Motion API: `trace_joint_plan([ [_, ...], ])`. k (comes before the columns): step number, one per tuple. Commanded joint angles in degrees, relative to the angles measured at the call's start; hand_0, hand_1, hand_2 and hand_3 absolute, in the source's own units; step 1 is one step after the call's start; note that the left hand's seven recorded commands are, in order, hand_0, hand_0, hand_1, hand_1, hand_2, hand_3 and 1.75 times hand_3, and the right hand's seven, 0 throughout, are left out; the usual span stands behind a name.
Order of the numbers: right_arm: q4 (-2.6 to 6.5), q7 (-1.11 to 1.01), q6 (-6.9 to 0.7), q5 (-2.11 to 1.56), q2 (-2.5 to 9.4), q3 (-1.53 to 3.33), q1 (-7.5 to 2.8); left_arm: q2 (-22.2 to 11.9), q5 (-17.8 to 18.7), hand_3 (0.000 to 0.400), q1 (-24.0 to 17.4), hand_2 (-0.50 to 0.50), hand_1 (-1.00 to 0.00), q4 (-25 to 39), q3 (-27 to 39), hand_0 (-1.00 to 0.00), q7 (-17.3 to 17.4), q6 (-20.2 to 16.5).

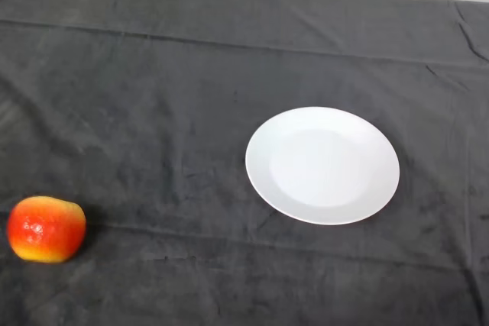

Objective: Move the apple to the plate

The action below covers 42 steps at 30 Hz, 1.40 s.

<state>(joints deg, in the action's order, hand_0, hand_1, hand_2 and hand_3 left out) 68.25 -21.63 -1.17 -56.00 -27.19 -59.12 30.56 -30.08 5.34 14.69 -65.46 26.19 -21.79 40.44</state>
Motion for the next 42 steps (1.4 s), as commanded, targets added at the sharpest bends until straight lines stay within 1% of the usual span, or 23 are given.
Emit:
trace_joint_plan([
  [1, -0.12, -0.25, 0.33, -1.07, -0.85, -1.01, 1.50, -0.93, -1.15, 0.000, 1.60, 0.00, 0.00, -2.03, -0.98, 0.00, -0.35, 1.46],
  [14, -0.14, -0.24, 0.33, -1.07, -0.84, -1.01, 1.50, 0.04, -3.85, 0.000, 2.67, 0.00, 0.00, -2.32, -3.79, 0.00, -0.83, 2.92],
  [20, -0.14, -0.24, 0.33, -1.06, -0.84, -1.01, 1.50, 0.82, -5.11, 0.000, 3.75, 0.00, 0.00, -2.42, -5.09, 0.00, -1.62, 3.55],
  [24, -0.14, -0.24, 0.32, -1.06, -0.84, -1.01, 1.50, 0.95, -5.47, 0.000, 4.51, 0.00, 0.00, -2.49, -5.60, 0.00, -1.57, 3.88],
  [31, -0.13, -0.25, 0.32, -1.06, -0.84, -1.01, 1.50, 1.15, -5.81, 0.000, 6.85, 0.00, 0.00, -2.68, -6.28, 0.00, -1.63, 3.48],
  [42, -0.13, -0.25, 0.32, -1.06, -0.84, -1.02, 1.50, 3.79, -7.39, 0.000, 10.13, 0.00, 0.00, -2.94, -8.42, 0.00, -3.27, 3.09],
])
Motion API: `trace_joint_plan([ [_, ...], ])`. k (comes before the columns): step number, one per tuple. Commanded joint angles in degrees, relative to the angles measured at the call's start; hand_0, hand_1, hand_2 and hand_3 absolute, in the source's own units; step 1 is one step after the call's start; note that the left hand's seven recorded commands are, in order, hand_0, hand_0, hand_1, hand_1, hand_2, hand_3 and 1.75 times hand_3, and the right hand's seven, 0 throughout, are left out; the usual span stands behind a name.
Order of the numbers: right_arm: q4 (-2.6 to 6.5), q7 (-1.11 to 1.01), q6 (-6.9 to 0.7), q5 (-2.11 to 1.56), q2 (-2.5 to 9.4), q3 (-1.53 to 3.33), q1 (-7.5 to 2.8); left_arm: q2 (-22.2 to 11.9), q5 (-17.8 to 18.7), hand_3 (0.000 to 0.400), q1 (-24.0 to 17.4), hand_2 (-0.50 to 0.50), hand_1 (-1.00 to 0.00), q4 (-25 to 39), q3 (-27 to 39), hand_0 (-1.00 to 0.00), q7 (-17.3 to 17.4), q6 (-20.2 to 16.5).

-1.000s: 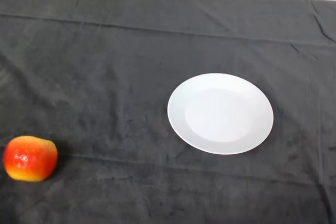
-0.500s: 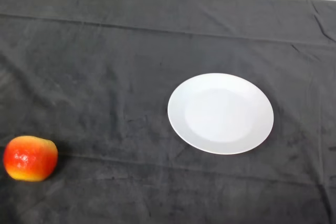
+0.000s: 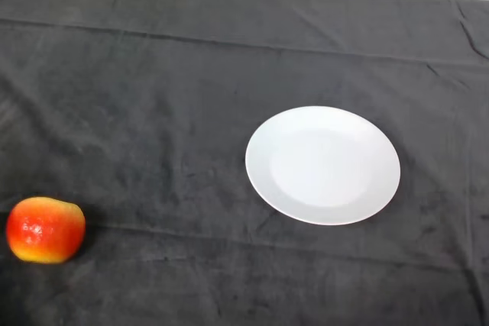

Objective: Move the apple to the plate

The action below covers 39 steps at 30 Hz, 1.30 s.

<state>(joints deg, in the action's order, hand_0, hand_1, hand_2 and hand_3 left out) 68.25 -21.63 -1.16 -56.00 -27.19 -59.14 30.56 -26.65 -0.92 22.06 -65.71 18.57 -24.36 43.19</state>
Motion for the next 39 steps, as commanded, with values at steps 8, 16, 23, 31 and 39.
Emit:
trace_joint_plan([
  [8, -0.12, -0.25, 0.32, -1.06, -0.84, -1.01, 1.50, 1.58, -2.14, 0.000, 4.13, 0.00, 0.00, -2.97, -2.36, 0.00, -0.78, 0.27],
  [16, -0.12, -0.25, 0.32, -1.06, -0.84, -1.01, 1.50, 2.48, -3.09, 0.000, 5.22, 0.00, 0.00, -3.22, -3.81, 0.00, -0.88, 0.16],
  [23, -0.12, -0.25, 0.32, -1.06, -0.84, -1.01, 1.50, 2.77, -3.43, 0.000, 5.56, 0.00, 0.00, -3.38, -4.65, 0.00, -0.49, 0.40],
  [31, -0.12, -0.25, 0.32, -1.06, -0.85, -1.01, 1.50, 2.04, -2.58, 0.000, 5.83, 0.00, 0.00, -3.57, -4.45, 0.00, 0.99, 0.63],
  [39, -0.12, -0.26, 0.32, -1.06, -0.85, -1.01, 1.51, 1.83, -0.60, 0.000, 6.66, 0.00, 0.00, -3.37, -3.47, 0.00, 3.18, 1.35],
])
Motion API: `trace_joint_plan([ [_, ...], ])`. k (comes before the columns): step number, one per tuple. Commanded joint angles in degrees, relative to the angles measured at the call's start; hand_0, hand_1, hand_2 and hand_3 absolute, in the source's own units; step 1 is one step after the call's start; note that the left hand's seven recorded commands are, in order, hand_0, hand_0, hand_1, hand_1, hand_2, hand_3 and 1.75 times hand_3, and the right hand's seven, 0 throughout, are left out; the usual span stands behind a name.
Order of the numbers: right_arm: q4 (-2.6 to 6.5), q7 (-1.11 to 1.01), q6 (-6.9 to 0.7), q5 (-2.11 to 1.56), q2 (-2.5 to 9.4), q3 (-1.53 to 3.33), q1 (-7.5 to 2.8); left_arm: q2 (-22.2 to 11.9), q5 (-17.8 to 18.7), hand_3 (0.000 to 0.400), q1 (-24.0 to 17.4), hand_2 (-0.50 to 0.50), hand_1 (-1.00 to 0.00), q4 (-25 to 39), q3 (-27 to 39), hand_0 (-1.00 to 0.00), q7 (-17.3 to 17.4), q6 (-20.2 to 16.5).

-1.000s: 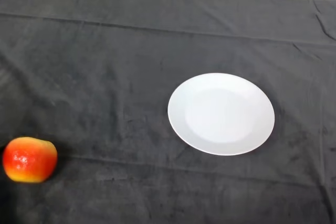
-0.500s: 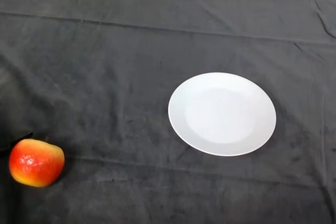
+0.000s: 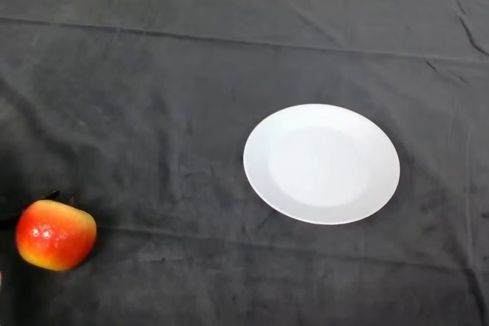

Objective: Move the apple to the plate

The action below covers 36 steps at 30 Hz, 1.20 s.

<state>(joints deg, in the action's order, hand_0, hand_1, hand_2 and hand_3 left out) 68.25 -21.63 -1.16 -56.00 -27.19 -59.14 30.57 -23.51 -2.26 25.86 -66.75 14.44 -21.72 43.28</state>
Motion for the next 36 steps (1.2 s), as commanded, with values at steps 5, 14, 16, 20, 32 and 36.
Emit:
trace_joint_plan([
  [5, -0.11, -0.26, 0.32, -1.05, -0.85, -1.02, 1.50, -1.33, 3.01, 0.000, 3.30, 0.00, 0.00, -1.83, 1.85, 0.00, 3.24, 1.93],
  [14, -0.13, -0.25, 0.32, -1.05, -0.84, -1.02, 1.50, -0.15, 7.09, 0.000, 3.70, 0.00, 0.00, 1.14, 3.40, 0.00, 7.97, 2.10],
  [16, -0.14, -0.24, 0.32, -1.05, -0.83, -1.01, 1.50, 0.17, 7.96, 0.000, 3.55, 0.00, 0.00, 2.11, 3.62, 0.00, 9.01, 2.09],
  [20, -0.17, -0.23, 0.32, -1.04, -0.82, -1.01, 1.49, 1.05, 9.57, 0.000, 2.91, 0.00, 0.00, 4.28, 3.83, 0.00, 10.95, 2.04],
  [32, -0.40, -0.12, 0.30, -1.01, -0.71, -0.95, 1.43, 2.71, 14.16, 0.000, -2.62, 0.00, 0.00, 19.29, 2.62, 0.00, 15.37, -4.33],
  [36, -0.55, -0.05, 0.28, -0.99, -0.65, -0.92, 1.39, 3.00, 15.21, 0.000, -6.11, 0.00, 0.00, 26.78, 1.49, 0.00, 15.68, -7.16],
])
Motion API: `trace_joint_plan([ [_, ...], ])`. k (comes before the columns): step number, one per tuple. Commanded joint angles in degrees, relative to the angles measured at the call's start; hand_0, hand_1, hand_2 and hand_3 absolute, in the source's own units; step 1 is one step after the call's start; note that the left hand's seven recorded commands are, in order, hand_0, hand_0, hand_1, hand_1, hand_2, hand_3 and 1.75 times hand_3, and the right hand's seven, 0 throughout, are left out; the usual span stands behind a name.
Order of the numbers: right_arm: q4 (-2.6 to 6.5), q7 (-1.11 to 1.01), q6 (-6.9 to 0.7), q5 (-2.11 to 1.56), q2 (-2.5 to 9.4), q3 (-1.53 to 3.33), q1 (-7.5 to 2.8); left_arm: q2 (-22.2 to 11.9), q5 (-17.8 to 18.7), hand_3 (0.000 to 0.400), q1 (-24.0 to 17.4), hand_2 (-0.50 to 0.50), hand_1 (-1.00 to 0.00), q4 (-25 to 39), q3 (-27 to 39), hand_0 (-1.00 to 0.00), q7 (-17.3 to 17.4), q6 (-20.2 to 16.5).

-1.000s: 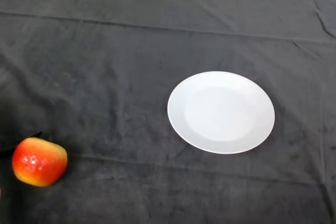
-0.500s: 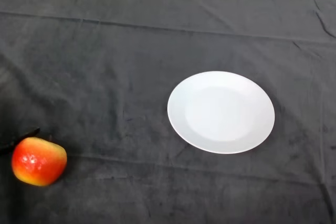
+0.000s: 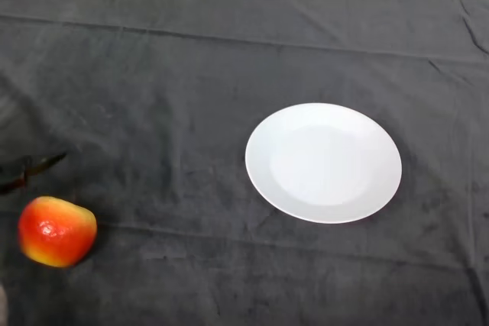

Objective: Move the apple to the plate

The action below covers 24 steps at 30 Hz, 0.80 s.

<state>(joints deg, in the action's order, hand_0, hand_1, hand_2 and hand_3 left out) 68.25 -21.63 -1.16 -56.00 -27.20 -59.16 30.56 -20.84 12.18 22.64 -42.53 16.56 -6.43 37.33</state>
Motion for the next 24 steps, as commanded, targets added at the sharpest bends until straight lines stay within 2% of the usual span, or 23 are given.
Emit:
trace_joint_plan([
  [1, -0.59, -0.04, 0.27, -0.98, -0.63, -0.88, 1.38, 0.40, 0.93, 0.000, -3.75, 0.00, 0.00, 4.28, -0.95, 0.00, 0.36, -1.78],
  [9, -0.96, 0.14, 0.23, -0.92, -0.47, -0.78, 1.27, 0.26, 1.38, 0.000, -10.62, 0.00, 0.00, 16.98, -4.25, 0.00, -0.22, -6.44],
  [17, -1.35, 0.34, 0.19, -0.86, -0.31, -0.67, 1.16, -1.40, -0.60, 0.000, -17.45, 0.00, 0.00, 26.23, -8.55, 0.00, 0.22, -10.91],
  [24, -1.65, 0.50, 0.15, -0.83, -0.19, -0.59, 1.07, -3.75, -3.10, 0.000, -20.01, 0.00, 0.00, 29.65, -11.02, 0.00, 1.89, -14.40],
])
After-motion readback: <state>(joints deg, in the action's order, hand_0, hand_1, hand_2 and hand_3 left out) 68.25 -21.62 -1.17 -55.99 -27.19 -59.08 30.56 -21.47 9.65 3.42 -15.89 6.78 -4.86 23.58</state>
